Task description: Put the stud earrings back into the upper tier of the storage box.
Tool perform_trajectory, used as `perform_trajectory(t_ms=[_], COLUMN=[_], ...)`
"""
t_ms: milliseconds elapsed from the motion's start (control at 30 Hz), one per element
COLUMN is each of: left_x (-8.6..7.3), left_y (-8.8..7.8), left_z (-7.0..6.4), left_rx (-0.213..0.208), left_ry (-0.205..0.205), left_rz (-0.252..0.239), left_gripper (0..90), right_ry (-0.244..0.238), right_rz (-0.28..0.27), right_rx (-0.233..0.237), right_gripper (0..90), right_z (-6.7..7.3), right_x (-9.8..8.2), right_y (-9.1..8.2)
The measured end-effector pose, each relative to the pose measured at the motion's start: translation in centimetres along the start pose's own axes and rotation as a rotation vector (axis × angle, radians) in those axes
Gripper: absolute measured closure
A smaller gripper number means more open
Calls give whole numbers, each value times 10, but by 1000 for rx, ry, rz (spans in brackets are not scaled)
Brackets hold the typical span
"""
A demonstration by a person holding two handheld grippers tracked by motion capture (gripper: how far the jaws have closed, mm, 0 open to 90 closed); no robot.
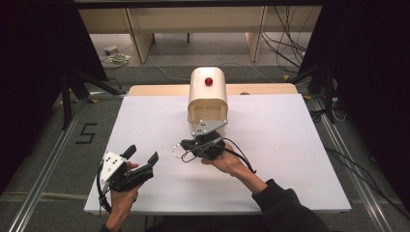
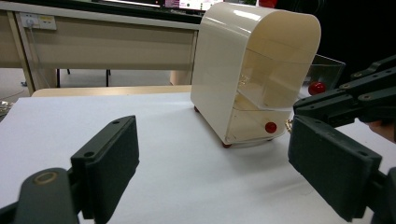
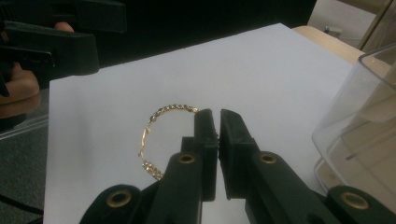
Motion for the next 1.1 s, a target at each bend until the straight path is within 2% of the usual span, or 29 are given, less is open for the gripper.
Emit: perform_trajectory(t_ms=[333,767,1100], left_x=[0,0,0], left_y=[0,0,0], left_z=[0,-1,-1], left_rx=[-3,-6,-8], left_ry=[6,7,6], left_rz=[5,7,7], left_gripper=[156,156,156], right_ry=[-9,9,24], right_rz=[-57,-137,-161], right_rx=[-14,-41,-57], right_gripper=[865,866,865], right_z=[-2,-11,-18], right_x=[10,21,23], right_y=[-15,-39,-49])
Point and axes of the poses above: each handheld gripper's, and its own axes: y roughly forward along the jaws, x roughly out of its top, z roughly to its left, the point moved 2 cm from there along y, roughly forward along the jaws, and after that the axes turned 4 degrees about z, right-handed, at the moved point
